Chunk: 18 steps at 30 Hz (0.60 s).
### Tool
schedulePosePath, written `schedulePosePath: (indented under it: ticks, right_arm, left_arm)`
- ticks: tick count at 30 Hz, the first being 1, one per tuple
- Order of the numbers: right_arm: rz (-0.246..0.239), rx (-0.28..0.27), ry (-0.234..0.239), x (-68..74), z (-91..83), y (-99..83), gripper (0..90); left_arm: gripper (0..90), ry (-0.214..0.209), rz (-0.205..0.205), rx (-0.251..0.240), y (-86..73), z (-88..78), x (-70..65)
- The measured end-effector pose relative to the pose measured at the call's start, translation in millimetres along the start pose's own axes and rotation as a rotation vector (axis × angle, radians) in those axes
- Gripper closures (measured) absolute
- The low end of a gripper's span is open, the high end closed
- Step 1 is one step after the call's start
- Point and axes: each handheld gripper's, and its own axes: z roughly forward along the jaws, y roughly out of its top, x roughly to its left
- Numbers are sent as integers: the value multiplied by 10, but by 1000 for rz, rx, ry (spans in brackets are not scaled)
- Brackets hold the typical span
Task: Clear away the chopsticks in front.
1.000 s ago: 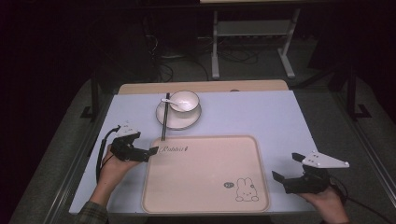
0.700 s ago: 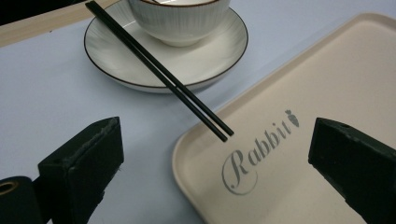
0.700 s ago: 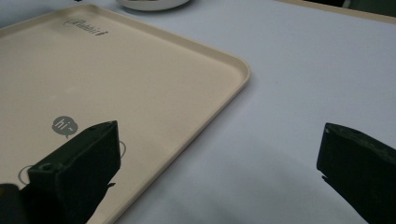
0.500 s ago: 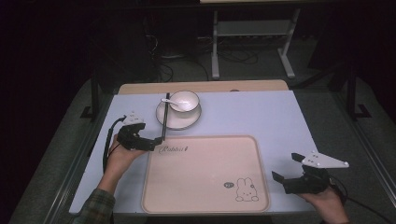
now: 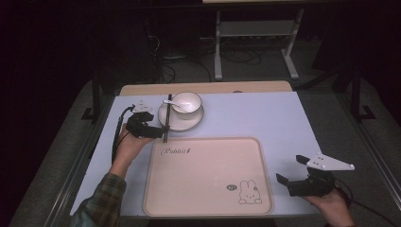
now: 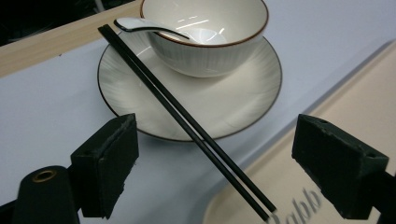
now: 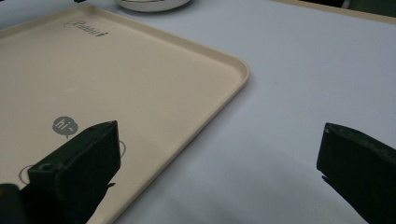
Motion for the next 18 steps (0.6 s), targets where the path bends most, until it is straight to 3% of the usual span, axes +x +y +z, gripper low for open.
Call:
schedulePosePath:
  ticks: [4,8,12,18]
  right_arm:
    - [-1,-1,2,0,-5,-2,0]
    - [-1,-2,4,4,-5,-2,0]
    - [0,-3,4,1,-9,-3,0]
    - [4,-4,5,-11,-18,-9,0]
  left_arm:
    - [278,40,29,39,83,138,30]
    - [377,51,32,75,130,279,51]
    - [474,48,-3,111,141,415,104]
    - [531,55,-32,123,122,513,119]
